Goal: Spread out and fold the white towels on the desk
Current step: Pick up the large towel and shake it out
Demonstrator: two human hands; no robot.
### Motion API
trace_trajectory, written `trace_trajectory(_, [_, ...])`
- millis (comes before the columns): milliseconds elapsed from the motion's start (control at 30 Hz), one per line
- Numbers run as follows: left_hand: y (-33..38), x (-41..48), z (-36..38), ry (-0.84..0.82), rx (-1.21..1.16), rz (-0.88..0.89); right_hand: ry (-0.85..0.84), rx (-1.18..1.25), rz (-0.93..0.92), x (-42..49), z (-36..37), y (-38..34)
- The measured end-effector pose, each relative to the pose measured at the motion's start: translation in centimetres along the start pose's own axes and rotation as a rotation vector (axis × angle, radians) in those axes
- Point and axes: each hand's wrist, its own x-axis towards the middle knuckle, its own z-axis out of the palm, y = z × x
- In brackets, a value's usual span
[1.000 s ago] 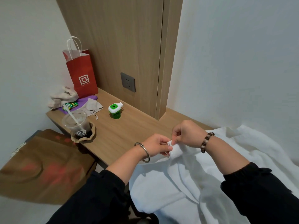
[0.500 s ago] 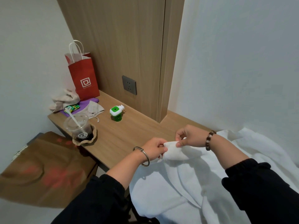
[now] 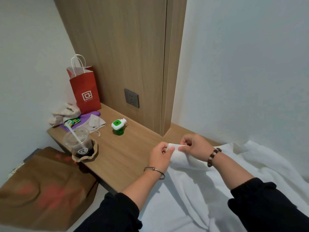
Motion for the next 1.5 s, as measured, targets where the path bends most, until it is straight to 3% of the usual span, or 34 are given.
trace_trajectory(67, [0.6,0.5,-0.1,0.026,0.025,0.047,-0.049,0.013,-0.018,0.2,-0.7,0.5])
trace_trajectory(167, [1.3,1.6,-0.7,0.012,0.100,0.116,-0.161,-0.227,0.009,1.4,-1.5,2.2])
trace_trajectory(300, [2.3,3.3,-1.5,0.017,0.146,0.102,-0.211,-0.550,0.300,2.2,-1.2,4.6])
trace_trajectory(400, [3.6,4.3,-1.5,0.035,0.091,0.078,-0.111,-0.535,0.443,2.0,-1.8,5.6])
trace_trajectory(500, [5.3,5.3,-2.0,-0.023,0.136,0.169,0.058,-0.410,0.440,2.4,-4.5,4.4])
trace_trajectory(567, [6.9,6.0,-2.9,-0.129,0.309,0.298,0.130,-0.408,0.413,2.9,-6.8,2.9])
trace_trajectory(700, [10.8,8.2,-4.7,-0.251,0.982,0.656,0.279,-0.410,0.336,2.5,-11.9,-1.5])
trace_trajectory(767, [13.4,9.4,-5.6,-0.176,1.073,0.822,0.399,-0.433,0.271,2.0,-14.9,-4.7])
trace_trajectory(833, [16.4,10.4,-6.7,-0.003,0.980,1.033,0.625,-0.426,0.166,1.1,-18.2,-8.5])
trace_trajectory(900, [19.9,11.3,-7.3,0.263,0.664,1.198,0.992,-0.317,-0.041,0.2,-21.1,-12.0])
trace_trajectory(967, [23.6,11.1,-7.2,0.404,0.306,1.174,1.359,-0.202,-0.250,-0.9,-22.6,-14.7])
trace_trajectory(1000, [25.0,10.9,-6.8,0.409,0.221,1.109,1.394,-0.208,-0.274,-1.2,-23.0,-15.4])
trace_trajectory(1033, [25.9,11.0,-6.4,0.366,0.183,1.012,1.265,-0.286,-0.218,-1.1,-23.3,-15.3])
trace_trajectory(1100, [25.9,11.3,-6.3,0.253,0.142,0.773,0.729,-0.464,0.126,-0.8,-23.3,-13.8])
trace_trajectory(1133, [25.4,11.5,-6.7,0.222,0.119,0.687,0.576,-0.484,0.244,-1.0,-23.5,-13.0])
trace_trajectory(1167, [24.9,11.7,-7.2,0.216,0.115,0.649,0.567,-0.471,0.263,-1.2,-23.6,-12.3])
trace_trajectory(1300, [23.9,11.7,-9.2,0.330,0.208,0.736,0.919,-0.408,0.033,-1.2,-22.1,-12.3])
trace_trajectory(1333, [24.0,11.7,-9.8,0.341,0.297,0.766,0.886,-0.354,0.007,-1.0,-21.9,-12.3])
trace_trajectory(1400, [23.7,12.1,-11.4,0.285,0.630,0.773,0.580,-0.348,0.108,-1.5,-21.8,-11.8])
trace_trajectory(1467, [22.9,12.0,-12.4,0.159,1.032,0.693,0.331,-0.334,0.206,-2.1,-21.5,-10.9])
trace_trajectory(1500, [22.5,11.7,-12.4,0.091,1.182,0.629,0.301,-0.315,0.199,-2.1,-21.0,-10.5])
